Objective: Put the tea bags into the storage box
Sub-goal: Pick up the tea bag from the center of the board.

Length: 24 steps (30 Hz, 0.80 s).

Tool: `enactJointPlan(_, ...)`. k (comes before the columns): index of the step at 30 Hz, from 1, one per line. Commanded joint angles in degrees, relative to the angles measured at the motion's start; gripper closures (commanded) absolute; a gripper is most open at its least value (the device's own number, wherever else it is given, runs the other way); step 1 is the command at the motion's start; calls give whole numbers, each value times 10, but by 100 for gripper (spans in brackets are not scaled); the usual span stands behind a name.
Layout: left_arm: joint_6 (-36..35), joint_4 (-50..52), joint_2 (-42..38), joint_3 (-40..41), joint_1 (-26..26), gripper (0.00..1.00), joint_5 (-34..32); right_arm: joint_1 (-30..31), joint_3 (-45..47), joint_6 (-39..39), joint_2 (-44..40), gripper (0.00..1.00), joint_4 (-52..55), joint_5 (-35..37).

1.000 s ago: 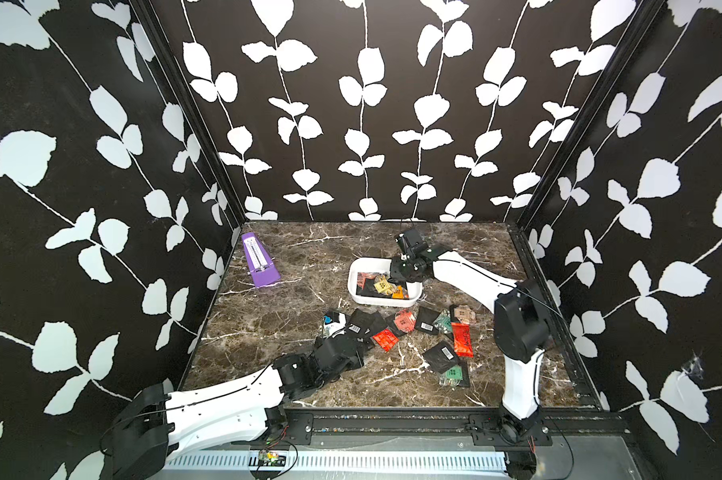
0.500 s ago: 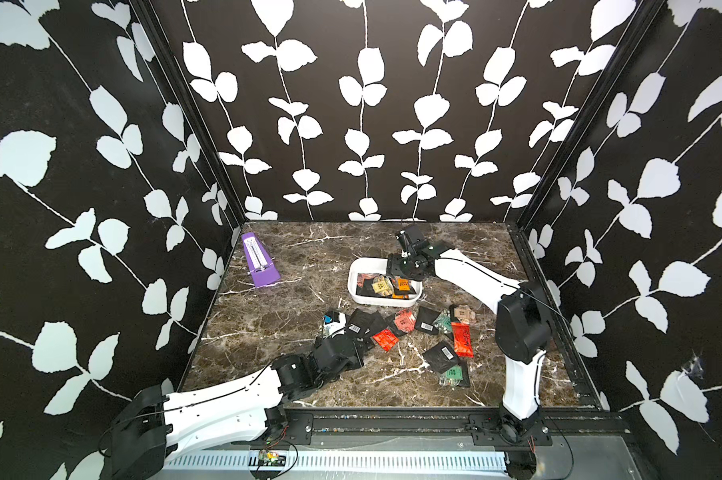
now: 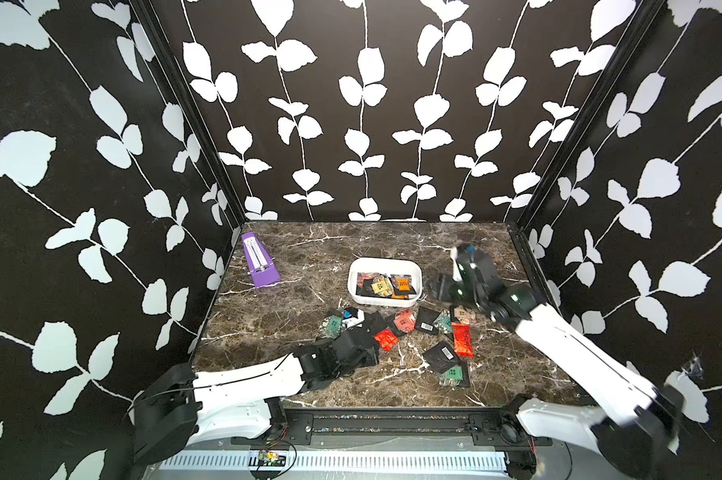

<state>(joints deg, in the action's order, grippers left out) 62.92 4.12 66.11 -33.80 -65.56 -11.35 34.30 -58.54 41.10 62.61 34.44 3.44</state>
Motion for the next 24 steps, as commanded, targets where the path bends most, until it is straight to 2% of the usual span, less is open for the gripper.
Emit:
enactJointPlan(1,-19,-24,35,-44,-17,89,9,1,87,42,-84,32,43,29)
enactJointPlan(5,-23,-28,102,-98,-41,91,14,0,185,85,-189,34,73,34)
enactJointPlan(8,-23,-42,163,-138,-57,92,30,-2,242,114,-228,37,88,39)
enactJointPlan(13,-16,-43,255,-212,-77,93,69,-7,308,153,-229,41,49,12)
enactJointPlan(16,-12,-41,295,-244,-82,97,89,-12,339,177,-219,49,8,-8)
enactJointPlan(24,-12,-16,344,-276,-83,99,98,-18,393,207,-222,53,-69,-42)
